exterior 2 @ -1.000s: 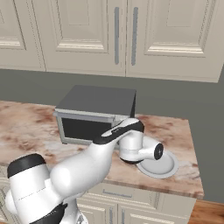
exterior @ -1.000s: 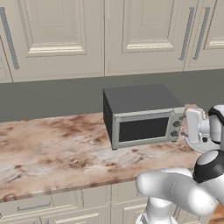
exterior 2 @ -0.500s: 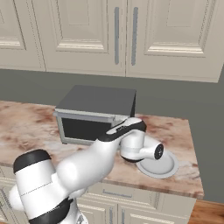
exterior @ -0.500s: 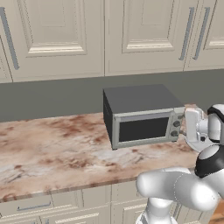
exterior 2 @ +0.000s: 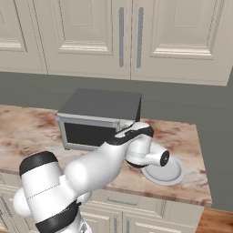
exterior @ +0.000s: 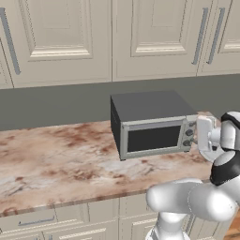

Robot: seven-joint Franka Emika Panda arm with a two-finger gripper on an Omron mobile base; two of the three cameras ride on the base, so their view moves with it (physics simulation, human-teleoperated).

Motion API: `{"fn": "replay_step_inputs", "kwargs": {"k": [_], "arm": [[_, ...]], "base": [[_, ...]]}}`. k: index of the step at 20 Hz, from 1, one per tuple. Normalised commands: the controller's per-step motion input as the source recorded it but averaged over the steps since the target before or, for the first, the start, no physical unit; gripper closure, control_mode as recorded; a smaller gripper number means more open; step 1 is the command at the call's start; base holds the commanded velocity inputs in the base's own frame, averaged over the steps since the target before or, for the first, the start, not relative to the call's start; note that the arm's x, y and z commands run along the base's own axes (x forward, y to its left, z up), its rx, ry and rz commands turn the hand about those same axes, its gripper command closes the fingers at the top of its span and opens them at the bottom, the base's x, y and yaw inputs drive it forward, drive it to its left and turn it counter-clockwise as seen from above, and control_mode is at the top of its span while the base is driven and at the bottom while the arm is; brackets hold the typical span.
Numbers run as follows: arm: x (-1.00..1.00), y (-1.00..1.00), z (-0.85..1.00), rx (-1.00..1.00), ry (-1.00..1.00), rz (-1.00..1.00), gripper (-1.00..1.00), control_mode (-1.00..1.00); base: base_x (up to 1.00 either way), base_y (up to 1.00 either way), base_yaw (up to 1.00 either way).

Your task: Pull the toaster oven rack outwards. Pick up the baguette from the plate and place it on the toaster oven rack. Close the toaster oven door fully and set the temperature to the lowest setting.

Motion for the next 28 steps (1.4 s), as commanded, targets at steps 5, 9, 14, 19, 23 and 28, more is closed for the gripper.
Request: {"fn": "replay_step_inputs", "kwargs": {"k": [5,9,14,19,23,28], "arm": [[0.23,0.0,-0.25,0.0,-0.11,0.0,-1.0,-1.0],[0.27,0.0,-0.19,0.0,-0.12,0.0,-1.0,-1.0],[0.28,0.0,-0.12,0.0,-0.1,0.0,1.0,-1.0],[0.28,0.0,-0.02,0.0,-0.08,0.0,1.0,-1.0],[0.28,0.0,0.0,0.0,-0.03,0.0,1.0,-1.0],[0.04,0.0,0.3,-0.03,0.0,0.0,1.0,-1.0]], "base": [[0.0,0.0,0.0],[0.0,0.0,0.0],[0.0,0.0,0.0],[0.0,0.0,0.0],[0.0,0.0,0.0],[0.0,0.0,0.0]]}}
